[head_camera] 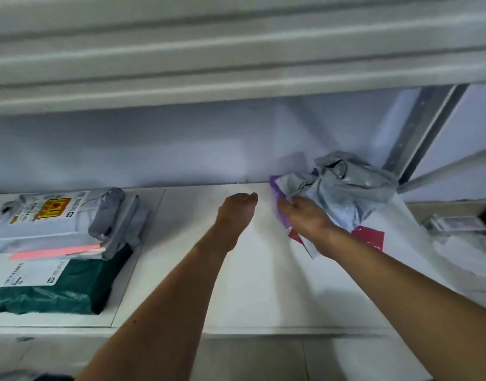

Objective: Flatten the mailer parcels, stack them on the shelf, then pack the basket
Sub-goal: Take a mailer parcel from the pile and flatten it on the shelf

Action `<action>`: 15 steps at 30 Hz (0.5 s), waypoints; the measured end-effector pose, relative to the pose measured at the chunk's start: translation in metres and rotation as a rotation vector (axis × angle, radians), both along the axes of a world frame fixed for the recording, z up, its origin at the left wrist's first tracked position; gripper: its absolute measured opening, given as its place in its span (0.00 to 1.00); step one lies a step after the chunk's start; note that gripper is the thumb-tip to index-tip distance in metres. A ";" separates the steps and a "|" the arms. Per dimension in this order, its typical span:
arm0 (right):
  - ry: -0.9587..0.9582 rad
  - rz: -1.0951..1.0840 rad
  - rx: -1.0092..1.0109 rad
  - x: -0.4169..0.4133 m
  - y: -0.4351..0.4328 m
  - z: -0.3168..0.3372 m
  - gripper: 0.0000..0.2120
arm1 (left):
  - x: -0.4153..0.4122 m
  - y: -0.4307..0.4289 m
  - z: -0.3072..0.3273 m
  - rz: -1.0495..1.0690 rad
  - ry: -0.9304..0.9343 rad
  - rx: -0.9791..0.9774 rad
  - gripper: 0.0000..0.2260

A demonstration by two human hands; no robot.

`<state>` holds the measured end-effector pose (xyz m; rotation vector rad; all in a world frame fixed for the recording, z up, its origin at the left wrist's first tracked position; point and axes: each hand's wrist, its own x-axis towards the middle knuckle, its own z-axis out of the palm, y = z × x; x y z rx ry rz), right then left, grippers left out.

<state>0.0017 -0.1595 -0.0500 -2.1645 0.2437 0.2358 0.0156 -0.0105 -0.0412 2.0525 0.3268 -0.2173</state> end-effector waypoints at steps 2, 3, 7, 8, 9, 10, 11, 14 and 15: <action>-0.022 -0.005 -0.066 0.006 -0.010 0.002 0.20 | 0.006 -0.018 -0.004 0.014 0.016 -0.009 0.13; -0.064 0.001 -0.115 0.009 -0.016 0.004 0.18 | 0.009 -0.028 -0.007 0.009 0.023 -0.029 0.13; -0.499 -0.062 -0.512 0.028 -0.040 0.006 0.16 | 0.018 -0.051 -0.014 -0.007 0.092 -0.143 0.17; -0.581 -0.103 -0.606 0.034 -0.048 0.007 0.18 | 0.020 -0.055 -0.016 -0.011 0.111 -0.175 0.15; -0.606 -0.148 -0.668 0.040 -0.059 0.007 0.19 | 0.022 -0.061 -0.019 -0.001 0.126 -0.199 0.14; -0.583 -0.192 -0.703 0.043 -0.067 0.008 0.20 | 0.023 -0.065 -0.021 0.011 0.133 -0.216 0.14; -0.514 -0.237 -0.706 0.045 -0.075 0.006 0.22 | 0.024 -0.068 -0.024 0.009 0.150 -0.233 0.13; -0.188 -0.337 -0.579 0.045 -0.086 -0.005 0.28 | 0.028 -0.075 -0.037 -0.017 0.188 -0.263 0.13; -0.129 -0.337 -0.511 0.045 -0.087 -0.010 0.30 | 0.028 -0.075 -0.039 -0.016 0.196 -0.267 0.13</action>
